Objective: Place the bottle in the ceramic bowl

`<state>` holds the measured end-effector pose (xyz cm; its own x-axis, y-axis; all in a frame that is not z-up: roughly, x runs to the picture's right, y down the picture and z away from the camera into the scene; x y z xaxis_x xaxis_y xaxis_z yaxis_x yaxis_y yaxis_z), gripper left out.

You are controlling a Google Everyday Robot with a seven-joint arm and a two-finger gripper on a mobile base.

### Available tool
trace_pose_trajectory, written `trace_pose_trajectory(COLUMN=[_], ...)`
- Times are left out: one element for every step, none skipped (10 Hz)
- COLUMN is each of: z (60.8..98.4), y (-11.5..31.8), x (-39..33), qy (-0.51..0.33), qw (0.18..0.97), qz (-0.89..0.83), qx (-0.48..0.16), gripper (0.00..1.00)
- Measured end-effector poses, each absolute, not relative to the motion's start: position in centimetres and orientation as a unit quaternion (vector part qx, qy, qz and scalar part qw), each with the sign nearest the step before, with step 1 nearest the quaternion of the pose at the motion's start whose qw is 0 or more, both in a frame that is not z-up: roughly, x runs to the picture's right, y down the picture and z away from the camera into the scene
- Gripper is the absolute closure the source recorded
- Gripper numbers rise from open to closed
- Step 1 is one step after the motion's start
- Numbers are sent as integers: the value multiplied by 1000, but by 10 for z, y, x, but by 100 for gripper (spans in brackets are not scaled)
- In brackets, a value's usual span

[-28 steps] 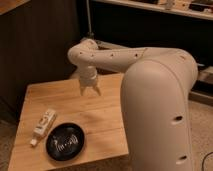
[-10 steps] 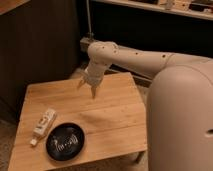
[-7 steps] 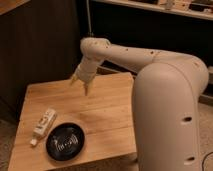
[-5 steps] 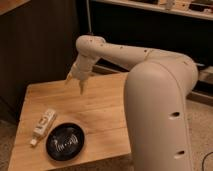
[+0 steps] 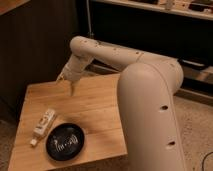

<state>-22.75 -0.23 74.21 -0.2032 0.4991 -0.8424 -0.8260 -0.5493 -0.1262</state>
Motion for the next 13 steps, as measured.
trace_pose_trajectory(z=[738,737,735,737,738,740,745,754,759,765,772,778,783], y=[5,8,10,13,16,22,27,35,40,49,60,68,76], x=[-246,-261,-269,-278,-285,-291,-295,-296,-300,-306,-311,-315,-320], qy=[179,179,179,181,184,188,193,200,201,205,209,213,217], qw=[447,454,460,467,472,476,479,482,483,487,490,493,497], qz=[743,735,728,722,717,711,706,700,695,685,677,668,659], qx=[-465,-471,-475,-477,-479,-481,-484,-488,-493,-501,-508,-515,-522], gripper=[35,35,35,35,35,35,35,35,35,35,35,35,35])
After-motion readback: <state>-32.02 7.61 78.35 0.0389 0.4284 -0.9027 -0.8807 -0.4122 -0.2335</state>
